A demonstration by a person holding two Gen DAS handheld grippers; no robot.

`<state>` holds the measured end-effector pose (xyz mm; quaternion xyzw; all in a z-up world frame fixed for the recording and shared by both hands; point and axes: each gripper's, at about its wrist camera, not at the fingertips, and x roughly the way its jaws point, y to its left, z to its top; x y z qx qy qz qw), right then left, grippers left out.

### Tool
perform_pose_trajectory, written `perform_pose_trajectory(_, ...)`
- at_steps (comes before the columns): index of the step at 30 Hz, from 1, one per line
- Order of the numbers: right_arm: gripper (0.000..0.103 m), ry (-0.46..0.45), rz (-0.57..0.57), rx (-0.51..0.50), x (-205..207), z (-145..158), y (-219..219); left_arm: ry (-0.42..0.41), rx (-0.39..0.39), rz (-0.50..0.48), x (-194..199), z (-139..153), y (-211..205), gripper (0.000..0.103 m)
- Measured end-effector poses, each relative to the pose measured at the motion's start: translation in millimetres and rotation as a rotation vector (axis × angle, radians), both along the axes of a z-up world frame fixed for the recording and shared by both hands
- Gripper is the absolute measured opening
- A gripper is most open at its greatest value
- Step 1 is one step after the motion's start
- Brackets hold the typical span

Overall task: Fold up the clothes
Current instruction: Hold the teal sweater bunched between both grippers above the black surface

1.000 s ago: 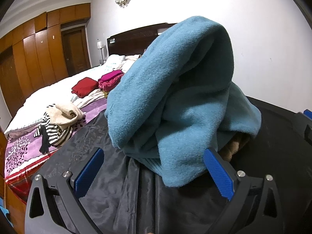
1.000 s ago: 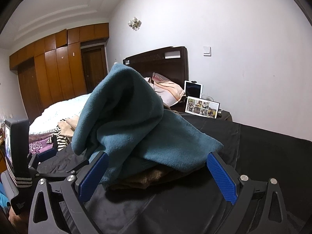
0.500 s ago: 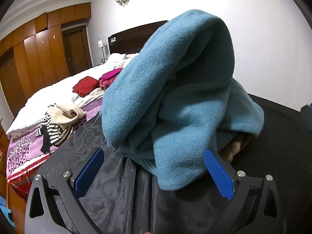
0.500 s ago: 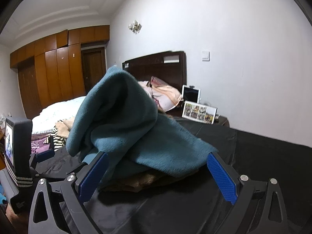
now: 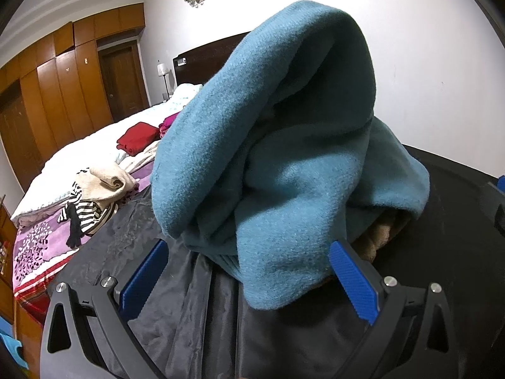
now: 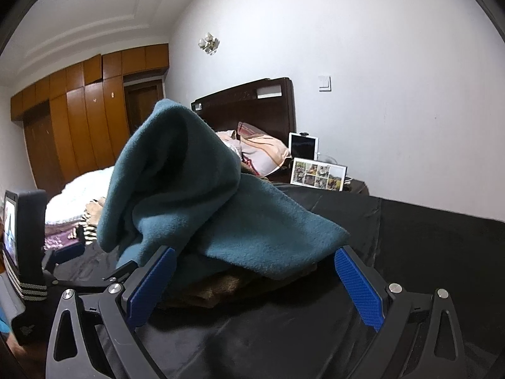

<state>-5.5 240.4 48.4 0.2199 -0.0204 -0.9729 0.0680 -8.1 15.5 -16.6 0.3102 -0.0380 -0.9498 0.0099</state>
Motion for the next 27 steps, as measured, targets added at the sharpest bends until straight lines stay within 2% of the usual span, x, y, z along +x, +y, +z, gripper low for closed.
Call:
perform_pose_trajectory(5,0.102,-0.03,-0.006,-0.01,-4.6,-6.5,2.7,-0.003,0.003,0.0,-0.8,-1.1,-0.2,0.102)
perform_pose_trajectory(11,0.102,-0.11,-0.019,-0.022,-13.3,-16.8,5.6,-0.021,0.014,0.003,-1.9,-5.9,-1.6,0.102)
perform_pose_trajectory(24,0.102,-0.126,-0.179,0.193,-14.5,-19.9,-2.5,-0.036,-0.005,-0.001,-4.1,-9.7,5.1,0.102)
perform_pose_trajectory(27,0.102,-0.133,-0.194,0.203,-14.3,-19.4,-1.6,-0.033,-0.009,0.002,-3.0,-8.3,5.0,0.102)
